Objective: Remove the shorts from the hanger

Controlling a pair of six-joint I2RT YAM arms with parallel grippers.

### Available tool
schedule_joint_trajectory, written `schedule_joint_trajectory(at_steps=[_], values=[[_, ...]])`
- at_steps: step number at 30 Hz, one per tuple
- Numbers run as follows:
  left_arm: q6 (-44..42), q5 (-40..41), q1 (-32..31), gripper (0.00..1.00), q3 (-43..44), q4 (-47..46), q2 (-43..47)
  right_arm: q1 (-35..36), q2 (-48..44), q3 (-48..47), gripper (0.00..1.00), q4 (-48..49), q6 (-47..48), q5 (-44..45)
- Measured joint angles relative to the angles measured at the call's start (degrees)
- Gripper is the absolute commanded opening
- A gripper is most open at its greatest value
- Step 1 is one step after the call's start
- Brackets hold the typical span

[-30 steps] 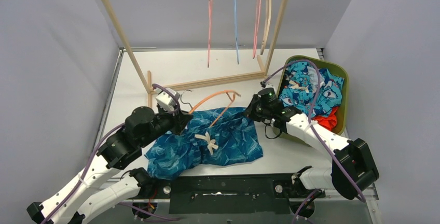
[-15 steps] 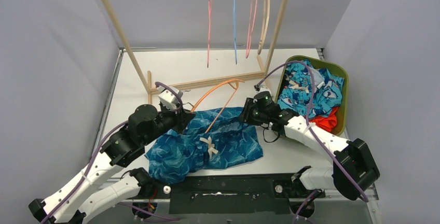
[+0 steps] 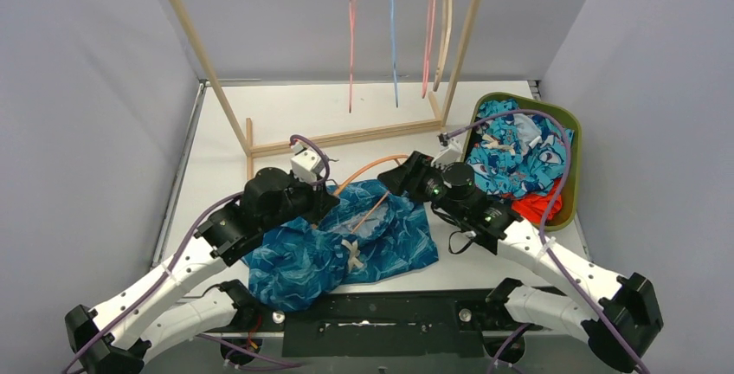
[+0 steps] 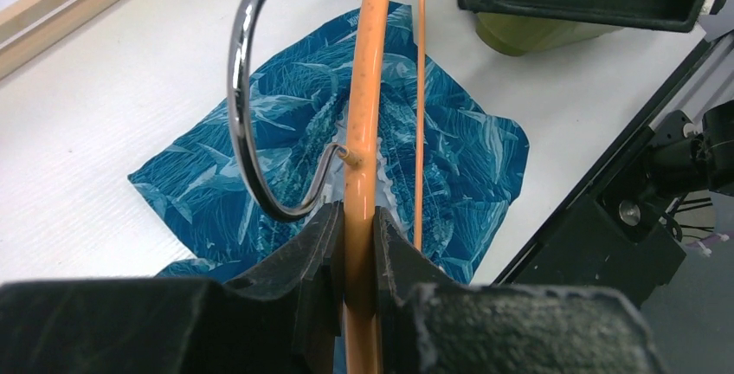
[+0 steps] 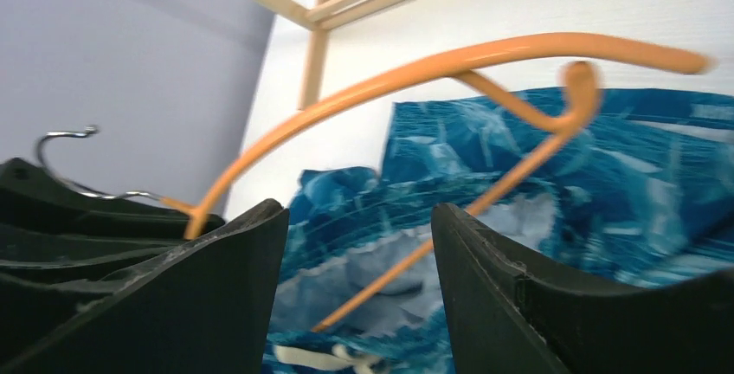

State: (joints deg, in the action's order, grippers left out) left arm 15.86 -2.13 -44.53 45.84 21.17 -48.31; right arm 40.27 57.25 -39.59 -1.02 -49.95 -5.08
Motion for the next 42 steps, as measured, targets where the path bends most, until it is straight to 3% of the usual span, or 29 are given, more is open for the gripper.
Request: schedule_joint_trajectory(at_steps=[7,10,15,18,21,27,35,42], values=[[0.11,-1.29,0.00,0.00,-0.90,-2.82,-1.44,7.41,6.97,0.00,0.65,13.75,-10.01,3.28],[0.13,-1.51,-0.11,0.00,-0.92,-3.82,-1.44,9.64,10.71,0.00,0.57,20.39,-14.38,5.03],[0.09,-2.16,-0.81,0.00,-1.01,-4.59,-1.44,10.08,15.45,0.24,0.16,26.21,-20.31,7.41],[0.35,-1.95,-0.94,0.16,-1.49,-4.39,-1.38,10.14,15.67,0.50,0.00,28.48,-23.43,8.33],[0.39,-0.92,-1.62,0.36,-2.23,-4.63,-0.70,10.69,14.32,-0.17,0.00,28.41,-24.11,8.24],[2.05,3.56,-1.38,0.55,-3.45,-2.99,5.79,4.50,9.88,-0.37,0.00,18.32,-20.85,13.70],[3.48,3.32,-1.38,0.62,-7.15,-2.93,7.67,-0.28,4.68,-0.37,0.00,12.68,-20.39,14.95],[4.17,-1.16,-1.38,0.62,-17.20,-11.10,6.32,-0.96,2.97,-0.50,0.00,10.84,-21.99,13.70]])
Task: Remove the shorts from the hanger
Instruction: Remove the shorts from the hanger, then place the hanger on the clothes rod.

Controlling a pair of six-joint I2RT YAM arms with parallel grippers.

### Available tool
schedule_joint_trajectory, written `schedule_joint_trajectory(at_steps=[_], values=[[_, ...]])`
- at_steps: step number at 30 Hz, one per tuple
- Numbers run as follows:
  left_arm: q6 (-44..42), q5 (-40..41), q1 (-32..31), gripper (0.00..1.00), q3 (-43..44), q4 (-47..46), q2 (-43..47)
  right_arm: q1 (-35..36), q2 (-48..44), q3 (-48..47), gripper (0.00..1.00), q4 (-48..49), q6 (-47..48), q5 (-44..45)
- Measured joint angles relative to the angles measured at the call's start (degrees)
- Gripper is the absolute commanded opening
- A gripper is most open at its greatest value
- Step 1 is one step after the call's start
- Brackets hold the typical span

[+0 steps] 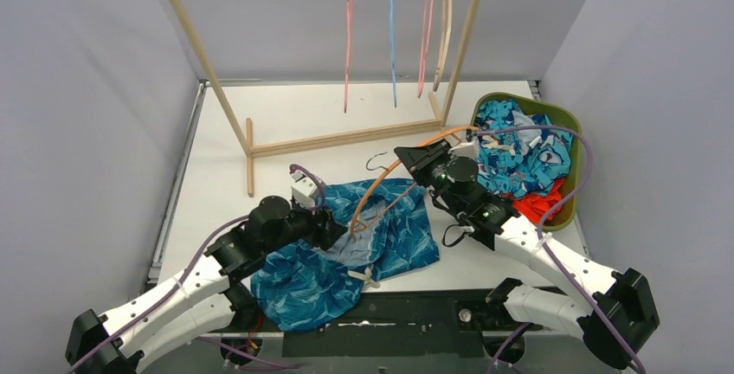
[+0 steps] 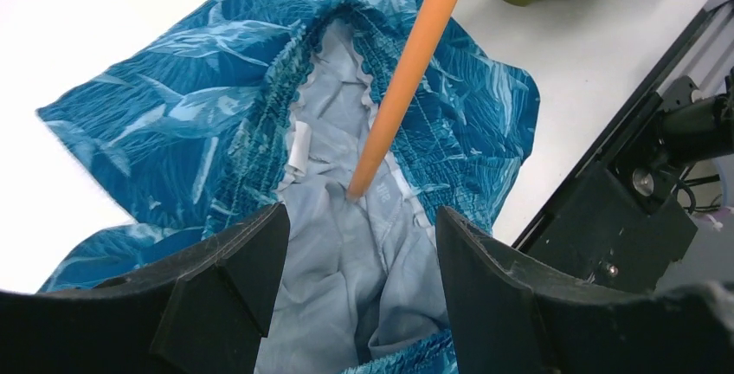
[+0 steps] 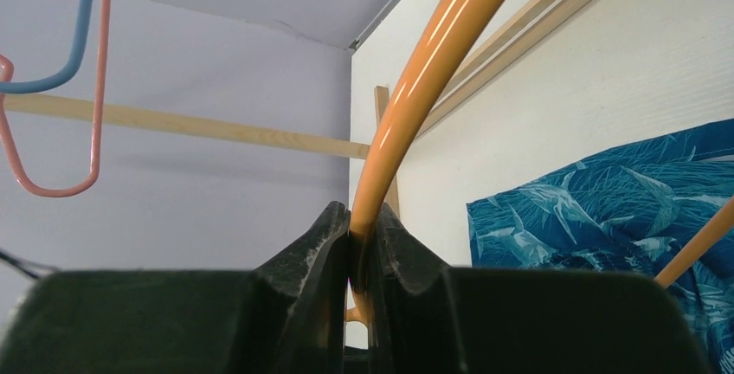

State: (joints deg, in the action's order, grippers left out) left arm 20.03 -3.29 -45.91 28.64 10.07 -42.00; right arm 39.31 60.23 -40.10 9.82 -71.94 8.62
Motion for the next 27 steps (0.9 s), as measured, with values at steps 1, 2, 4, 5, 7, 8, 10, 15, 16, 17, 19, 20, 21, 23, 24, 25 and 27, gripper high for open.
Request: schedule_joint_trajectory(at_steps=[1,2,4,5,7,8,10,15,16,17,19,20,21,23,24,25,27], values=[[0.20,-0.57,0.00,0.61,-1.33,-1.57,-0.39,-0.22,-0.04,-0.04,0.00,-0.24,-0.39,-0.31],[0.28,-1.16,0.00,0.61,-2.40,-3.26,-0.74,-0.37,-0.04,-0.09,0.00,-0.46,-0.76,-0.72],[0.31,-2.67,0.00,0.60,-4.98,-7.98,-1.55,-0.57,-0.09,-0.09,0.00,-0.61,-1.29,-1.55],[0.31,-3.39,0.00,0.60,-6.23,-10.40,-1.86,-0.68,-0.13,-0.09,0.00,-0.63,-1.64,-2.03],[0.35,-4.24,0.00,0.60,-8.63,-15.28,-2.49,-0.72,-0.13,-0.09,0.00,-0.61,-2.45,-2.89],[0.37,-4.48,0.00,0.59,-9.77,-17.49,-2.80,-0.72,-0.13,-0.09,0.00,-0.61,-2.80,-3.26],[0.33,-4.74,0.00,0.56,-11.54,-21.20,-3.61,-0.72,-0.20,-0.09,0.00,-0.59,-3.52,-3.87],[0.09,-5.31,0.00,0.51,-15.96,-30.05,-5.62,-0.96,-0.90,-0.09,0.00,-0.42,-5.29,-5.18],[0.07,-5.35,0.00,0.51,-16.55,-31.23,-5.84,-1.09,-0.94,-0.09,0.00,-0.20,-5.75,-5.66],[0.04,-5.38,0.00,0.49,-17.05,-32.28,-5.90,-1.25,-0.94,-0.09,0.00,0.04,-6.21,-6.16],[-0.11,-5.40,0.00,0.45,-17.73,-34.23,-5.92,-1.73,-0.92,-0.09,0.00,0.79,-7.23,-7.21],[-0.15,-5.46,0.00,0.40,-17.86,-34.82,-5.92,-1.90,-0.92,-0.09,0.00,1.09,-7.56,-7.76],[-0.20,-5.51,0.00,0.35,-17.92,-35.32,-5.92,-2.10,-0.87,-0.09,0.00,1.53,-8.04,-8.44],[-0.42,-5.55,0.00,0.18,-18.01,-36.46,-5.90,-2.23,-0.59,-0.09,0.00,2.56,-8.74,-9.64],[-0.74,-5.64,0.00,0.09,-18.01,-36.87,-5.86,-2.27,-0.31,-0.09,0.00,3.19,-9.05,-10.21],[-0.85,-5.81,0.00,0.00,-18.01,-36.98,-5.81,-2.36,-0.09,-0.09,0.00,3.61,-9.31,-10.47],[-2.36,-7.76,-0.28,0.00,-18.01,-37.48,-5.44,-2.78,0.63,-0.09,0.04,4.28,-9.62,-10.38]])
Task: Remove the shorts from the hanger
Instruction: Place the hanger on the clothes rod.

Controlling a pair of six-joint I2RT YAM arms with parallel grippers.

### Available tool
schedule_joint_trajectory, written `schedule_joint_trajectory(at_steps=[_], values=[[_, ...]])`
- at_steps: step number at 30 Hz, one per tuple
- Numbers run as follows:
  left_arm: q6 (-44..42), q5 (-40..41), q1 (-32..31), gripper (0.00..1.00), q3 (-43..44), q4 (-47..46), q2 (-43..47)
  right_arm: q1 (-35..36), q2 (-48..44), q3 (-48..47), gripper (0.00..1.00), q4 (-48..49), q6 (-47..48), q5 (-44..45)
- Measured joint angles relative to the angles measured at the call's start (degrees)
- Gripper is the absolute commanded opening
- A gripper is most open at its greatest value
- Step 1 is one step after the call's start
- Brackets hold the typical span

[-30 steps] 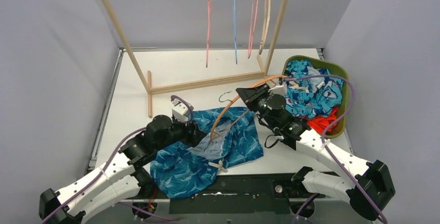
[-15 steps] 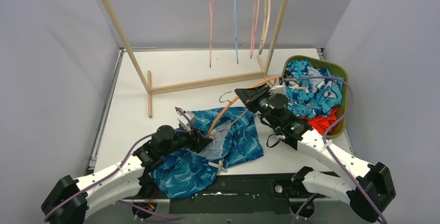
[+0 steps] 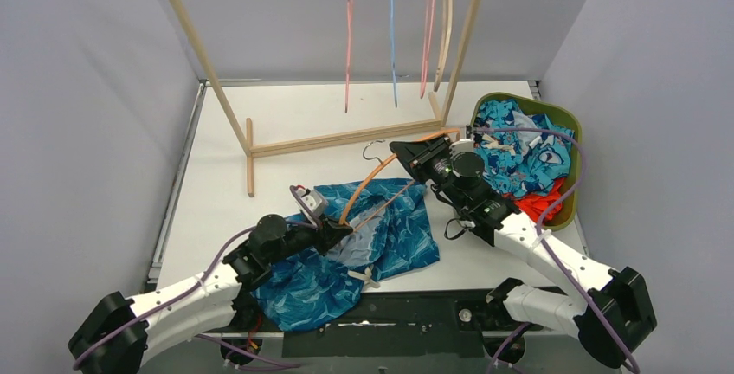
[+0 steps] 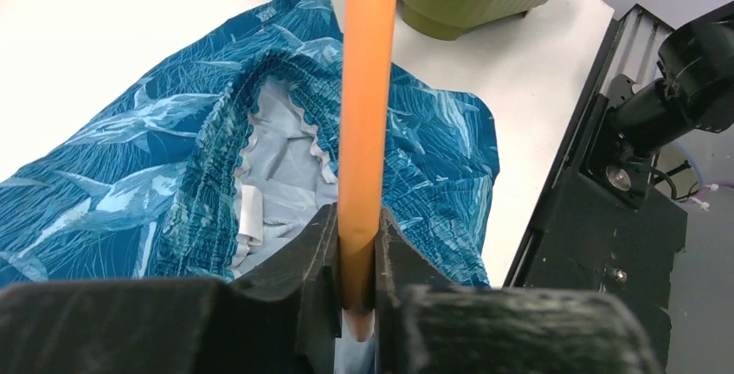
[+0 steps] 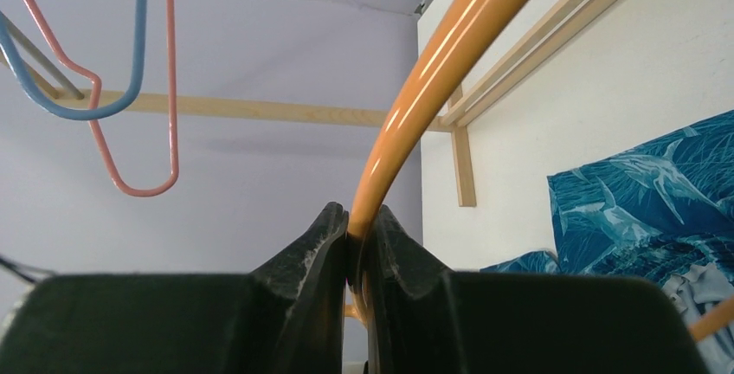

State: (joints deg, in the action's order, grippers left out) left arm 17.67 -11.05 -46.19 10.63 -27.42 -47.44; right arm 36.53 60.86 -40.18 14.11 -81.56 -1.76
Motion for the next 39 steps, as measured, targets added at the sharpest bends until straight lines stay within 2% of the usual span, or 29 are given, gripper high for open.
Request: schedule_joint_trajectory(at_steps=[5,8,11,14,22,29,36,39], values=[[-0.61,-0.17,-0.20,0.00,0.22,2.84,2.12,-0.17,0.63,0.13,0.15,0.35,-0.61,-0.63],[-0.70,0.42,-0.22,0.00,1.73,8.26,4.87,-0.17,0.63,0.26,0.23,0.31,-0.74,-0.63],[0.22,3.02,-0.11,0.00,3.58,14.32,7.54,-0.17,0.57,0.26,0.46,-0.17,-0.17,-0.68],[1.18,6.12,0.42,0.00,6.10,22.03,9.62,-0.22,0.85,0.22,0.54,-1.18,0.72,-1.36],[4.61,14.97,0.42,0.00,15.06,39.67,11.15,-0.24,2.51,0.00,0.59,-2.78,3.02,-3.28],[7.21,24.22,0.44,0.00,23.80,51.52,9.77,-0.24,1.11,-0.90,0.60,-6.86,5.60,-2.08],[7.74,31.87,0.44,0.00,37.29,62.47,4.61,-0.28,-2.75,-0.98,0.61,-10.73,7.63,0.46],[7.04,33.57,0.94,0.00,43.17,64.37,1.60,-0.52,-3.72,-0.98,0.62,-11.91,7.87,1.31]])
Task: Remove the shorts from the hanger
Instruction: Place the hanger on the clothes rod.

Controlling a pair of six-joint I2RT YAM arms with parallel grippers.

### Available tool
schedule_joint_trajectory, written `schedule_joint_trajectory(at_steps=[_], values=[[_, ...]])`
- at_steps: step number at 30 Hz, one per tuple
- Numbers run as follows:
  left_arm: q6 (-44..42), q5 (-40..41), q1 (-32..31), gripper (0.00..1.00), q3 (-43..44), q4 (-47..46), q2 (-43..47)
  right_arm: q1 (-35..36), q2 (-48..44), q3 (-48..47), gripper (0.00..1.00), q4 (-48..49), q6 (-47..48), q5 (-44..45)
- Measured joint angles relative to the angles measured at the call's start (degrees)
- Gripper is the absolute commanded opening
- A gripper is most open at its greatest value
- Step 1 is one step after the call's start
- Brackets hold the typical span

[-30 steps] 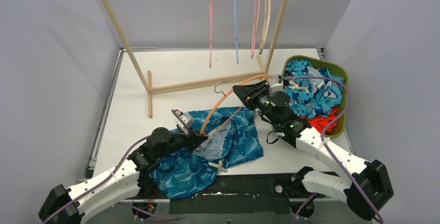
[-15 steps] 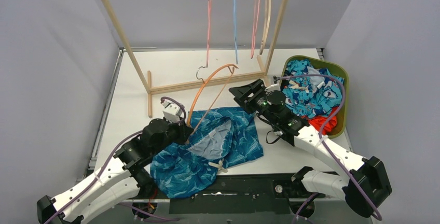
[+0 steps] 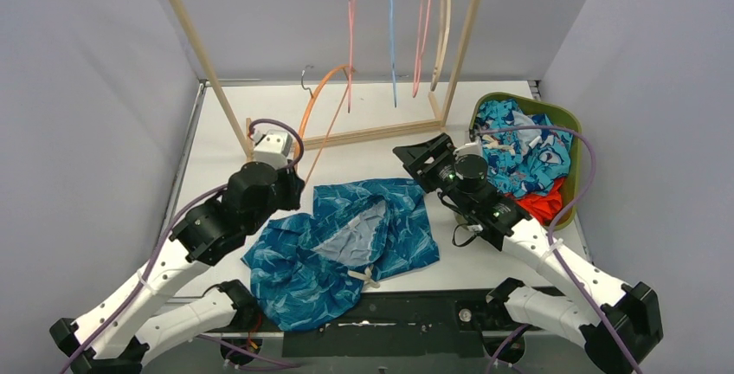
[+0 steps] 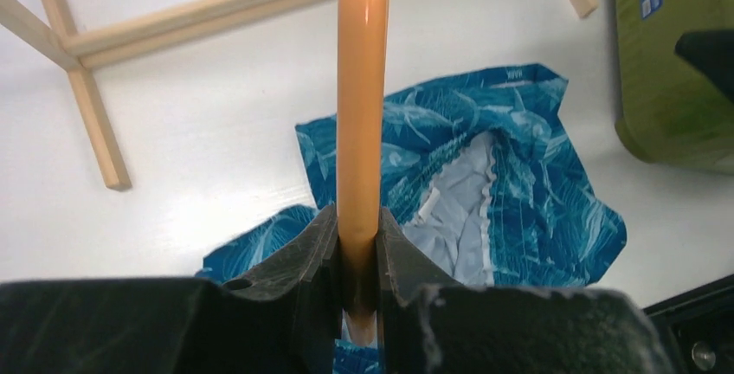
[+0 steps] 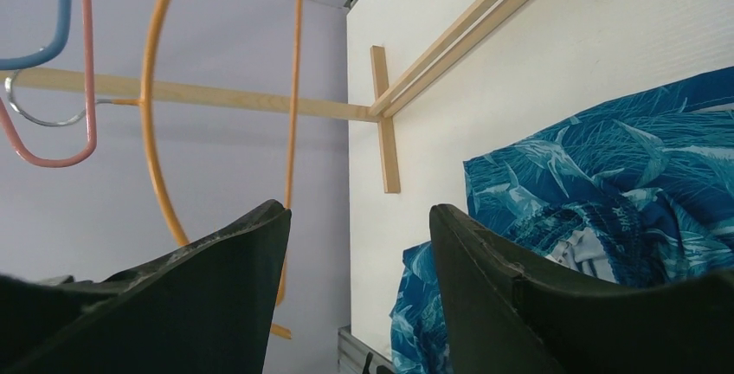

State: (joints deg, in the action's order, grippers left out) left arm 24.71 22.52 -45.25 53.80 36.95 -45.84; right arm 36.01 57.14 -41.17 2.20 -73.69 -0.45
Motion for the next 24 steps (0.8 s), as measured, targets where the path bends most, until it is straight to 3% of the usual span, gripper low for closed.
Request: schedule_joint_trajectory(at_steps=[4,10,12,18,24], values=[[-2.23,-2.12,4.13,0.00,8.63,2.16,-5.73,-0.09,-0.55,0.00,0.62,-0.83,0.37,0.42],[-4.79,-15.21,22.32,0.00,17.86,4.17,-14.91,-0.61,-1.66,0.00,0.63,-2.73,1.11,0.79],[-5.29,-17.59,25.62,0.00,20.52,5.68,-16.79,-0.79,-2.54,0.00,0.63,-3.32,1.25,1.20],[-6.82,-23.47,26.14,0.00,29.77,8.92,-17.88,-1.46,-5.35,0.92,0.64,-3.65,1.25,2.25],[-7.04,-24.46,26.12,0.00,37.29,9.40,-18.01,-2.25,-5.46,2.03,0.64,-4.00,1.25,2.58]])
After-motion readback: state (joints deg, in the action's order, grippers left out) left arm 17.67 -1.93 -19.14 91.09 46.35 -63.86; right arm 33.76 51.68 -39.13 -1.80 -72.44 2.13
